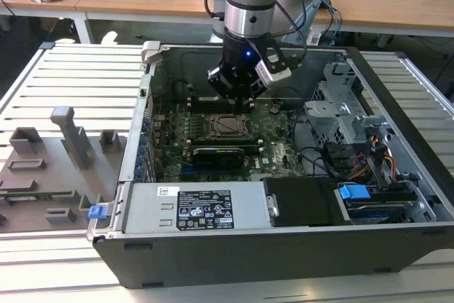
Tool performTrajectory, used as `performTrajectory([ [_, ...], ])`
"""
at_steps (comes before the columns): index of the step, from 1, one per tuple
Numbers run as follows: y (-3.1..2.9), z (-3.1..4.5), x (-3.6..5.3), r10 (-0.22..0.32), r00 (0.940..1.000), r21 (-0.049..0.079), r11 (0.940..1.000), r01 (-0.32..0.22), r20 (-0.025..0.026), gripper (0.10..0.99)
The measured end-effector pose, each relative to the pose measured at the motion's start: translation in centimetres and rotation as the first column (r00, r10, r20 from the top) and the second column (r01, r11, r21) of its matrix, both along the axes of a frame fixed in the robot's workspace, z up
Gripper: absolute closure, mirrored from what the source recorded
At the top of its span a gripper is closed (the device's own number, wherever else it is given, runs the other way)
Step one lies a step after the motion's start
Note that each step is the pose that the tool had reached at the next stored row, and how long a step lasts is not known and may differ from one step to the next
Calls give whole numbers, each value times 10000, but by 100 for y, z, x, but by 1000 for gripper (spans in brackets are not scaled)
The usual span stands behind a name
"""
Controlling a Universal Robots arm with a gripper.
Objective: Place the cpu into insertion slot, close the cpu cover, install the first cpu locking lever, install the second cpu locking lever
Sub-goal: 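Install the first cpu locking lever, then install the second cpu locking lever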
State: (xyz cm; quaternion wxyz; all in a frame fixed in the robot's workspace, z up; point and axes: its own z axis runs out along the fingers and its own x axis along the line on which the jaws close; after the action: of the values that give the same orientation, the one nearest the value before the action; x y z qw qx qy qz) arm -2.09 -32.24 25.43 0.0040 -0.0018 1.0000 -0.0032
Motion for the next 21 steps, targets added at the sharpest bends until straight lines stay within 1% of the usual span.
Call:
performTrajectory([
  [12, -5, 12, -1, 0, 10000, -3, 10000, 0, -2, 980],
  [13, -19, 11, 0, 0, 10000, -2, 10000, 0, -1, 980],
  [16, -117, 10, 0, 0, 10000, -1, 10000, 0, -1, 980],
  [18, -147, 10, 0, -1, 10000, -1, 10000, 1, -1, 980],
  [20, -236, 10, 0, 0, 10000, 0, 10000, 0, 0, 980],
  [21, -258, 11, 0, 0, 10000, -1, 10000, 0, -1, 980],
])
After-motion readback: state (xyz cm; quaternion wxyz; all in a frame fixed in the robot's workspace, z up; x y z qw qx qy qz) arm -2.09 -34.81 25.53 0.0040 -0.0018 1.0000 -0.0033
